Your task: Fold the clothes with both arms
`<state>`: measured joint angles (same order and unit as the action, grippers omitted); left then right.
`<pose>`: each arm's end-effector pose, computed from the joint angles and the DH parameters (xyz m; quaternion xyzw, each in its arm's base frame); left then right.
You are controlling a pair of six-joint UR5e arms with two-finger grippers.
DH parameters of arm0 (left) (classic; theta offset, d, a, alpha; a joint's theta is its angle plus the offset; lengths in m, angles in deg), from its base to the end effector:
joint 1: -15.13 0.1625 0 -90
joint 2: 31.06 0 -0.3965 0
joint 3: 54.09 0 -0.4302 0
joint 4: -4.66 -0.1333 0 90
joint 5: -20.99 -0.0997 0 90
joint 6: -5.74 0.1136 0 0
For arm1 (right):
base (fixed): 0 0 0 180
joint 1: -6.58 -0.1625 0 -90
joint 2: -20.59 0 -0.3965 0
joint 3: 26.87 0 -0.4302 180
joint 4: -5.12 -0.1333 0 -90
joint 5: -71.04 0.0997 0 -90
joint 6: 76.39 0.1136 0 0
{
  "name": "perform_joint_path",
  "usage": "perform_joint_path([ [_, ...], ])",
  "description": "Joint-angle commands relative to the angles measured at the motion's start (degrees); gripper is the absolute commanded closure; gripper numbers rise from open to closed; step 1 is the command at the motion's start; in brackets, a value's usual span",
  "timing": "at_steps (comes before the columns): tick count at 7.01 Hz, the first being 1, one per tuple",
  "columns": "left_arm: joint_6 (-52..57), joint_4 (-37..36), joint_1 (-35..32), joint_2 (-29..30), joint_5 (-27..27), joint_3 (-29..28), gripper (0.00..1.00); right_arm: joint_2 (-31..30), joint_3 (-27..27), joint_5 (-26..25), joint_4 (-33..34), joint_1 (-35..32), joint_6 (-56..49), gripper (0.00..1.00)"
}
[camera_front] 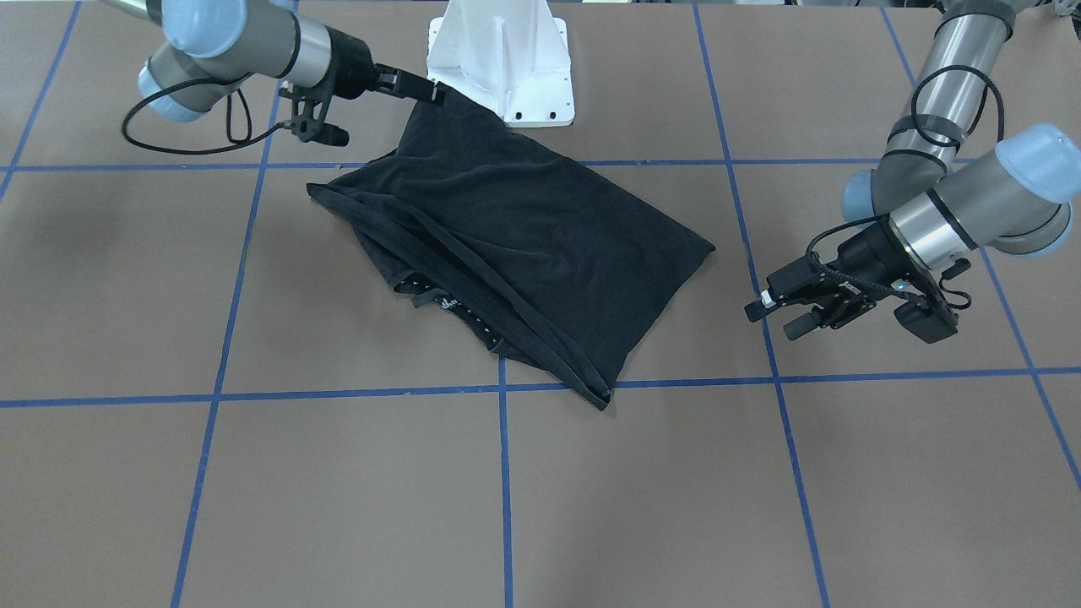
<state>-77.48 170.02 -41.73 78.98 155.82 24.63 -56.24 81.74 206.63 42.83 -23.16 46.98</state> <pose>0.3116 -0.5745 0.3786 0.0860 0.6755 -0.0591 0.7300 -0.4477 -0.3158 0.2310 -0.3072 -0.6079 0.1373 0.7192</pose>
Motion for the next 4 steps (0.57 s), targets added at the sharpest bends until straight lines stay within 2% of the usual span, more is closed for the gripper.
perform_joint_path([
  [1,-5.7,0.14,4.97,-8.3,-0.53,9.2,0.0,0.01,-0.76,-2.07,0.09,-7.77,-4.34,0.0],
  [3,-7.63,0.05,11.12,-11.68,-8.83,10.13,0.01,0.01,-0.94,-7.95,0.09,-8.4,-5.41,0.0],
  [4,-10.0,-0.04,14.72,-11.69,-13.06,9.78,0.01,0.01,-0.94,-8.5,0.09,-8.4,-5.85,0.0],
])
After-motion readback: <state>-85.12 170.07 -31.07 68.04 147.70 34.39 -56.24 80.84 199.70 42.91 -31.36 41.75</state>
